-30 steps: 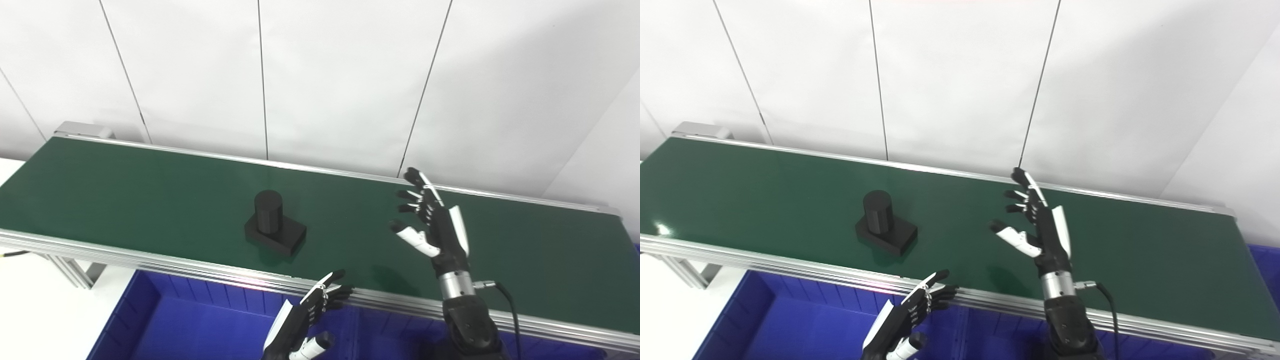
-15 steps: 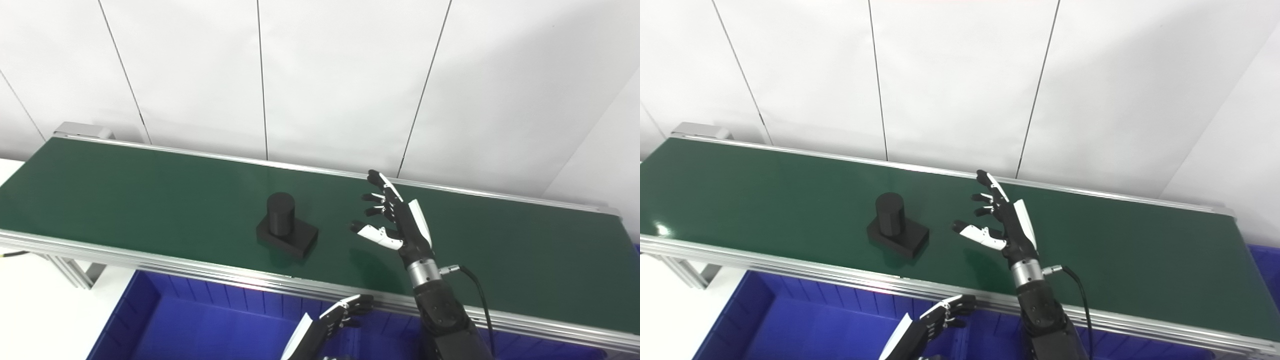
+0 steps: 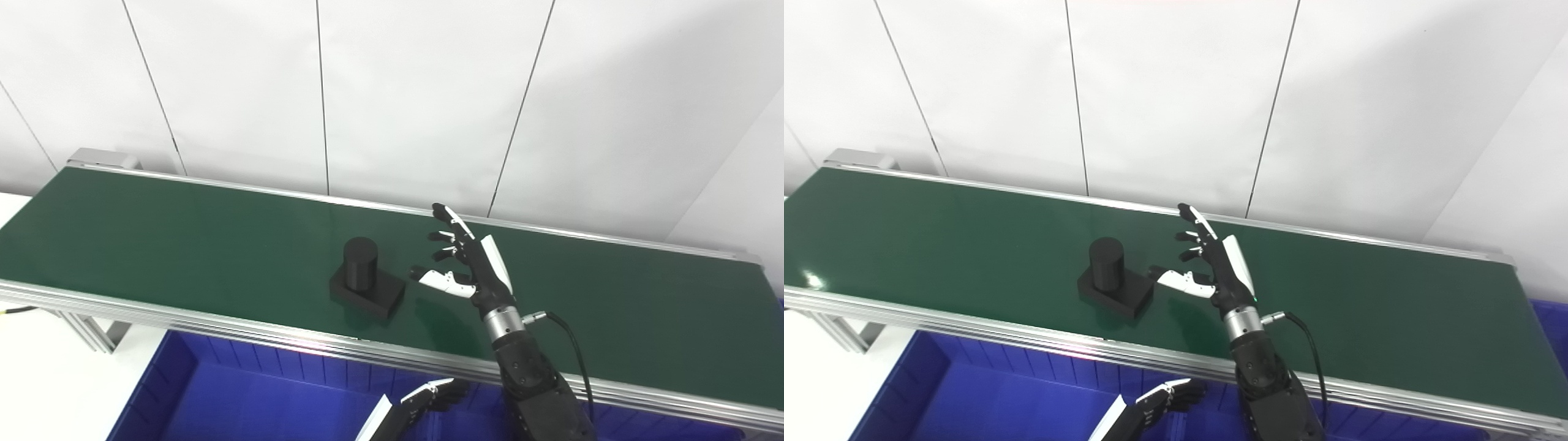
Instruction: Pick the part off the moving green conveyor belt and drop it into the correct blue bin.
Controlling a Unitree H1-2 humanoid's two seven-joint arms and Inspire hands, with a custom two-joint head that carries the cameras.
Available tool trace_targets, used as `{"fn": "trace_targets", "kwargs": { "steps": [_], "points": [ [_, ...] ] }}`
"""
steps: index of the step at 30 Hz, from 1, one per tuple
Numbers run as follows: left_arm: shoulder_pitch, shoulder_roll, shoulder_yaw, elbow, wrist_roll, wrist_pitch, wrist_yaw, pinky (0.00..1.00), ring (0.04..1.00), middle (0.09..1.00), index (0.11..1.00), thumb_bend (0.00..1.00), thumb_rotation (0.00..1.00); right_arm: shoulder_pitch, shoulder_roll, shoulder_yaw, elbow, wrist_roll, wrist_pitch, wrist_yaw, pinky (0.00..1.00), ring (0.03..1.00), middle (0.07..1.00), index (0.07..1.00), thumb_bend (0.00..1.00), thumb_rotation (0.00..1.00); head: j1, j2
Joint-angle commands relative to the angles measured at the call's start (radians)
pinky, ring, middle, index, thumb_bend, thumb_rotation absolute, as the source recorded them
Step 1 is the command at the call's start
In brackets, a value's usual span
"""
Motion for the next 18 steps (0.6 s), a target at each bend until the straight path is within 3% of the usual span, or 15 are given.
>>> {"fn": "trace_targets", "kwargs": {
  "steps": [1, 7, 18],
  "points": [
    [-0.012, 0.003, -0.014, -0.006, 0.012, -0.037, 0.029, 0.81, 0.819, 0.828, 0.815, 1.00, 0.88, -0.055, 0.011, 0.008, -0.008, -0.011, 0.006, -0.012, 0.58, 0.772, 0.935, 0.932, 0.98, 0.60, 0.003, 0.000],
    [-0.011, 0.028, -0.013, -0.003, 0.017, -0.037, 0.054, 0.82, 0.833, 0.841, 0.824, 1.00, 0.88, -0.076, 0.016, 0.026, 0.023, -0.022, 0.034, 0.001, 0.61, 0.797, 0.966, 0.927, 0.98, 0.56, 0.018, 0.001],
    [0.002, 0.065, -0.022, -0.031, 0.039, -0.037, 0.097, 0.80, 0.816, 0.821, 0.806, 1.00, 0.88, -0.123, 0.020, 0.056, 0.142, -0.042, -0.010, -0.019, 0.68, 0.804, 0.903, 0.897, 1.00, 0.54, 0.034, -0.001]
  ]
}}
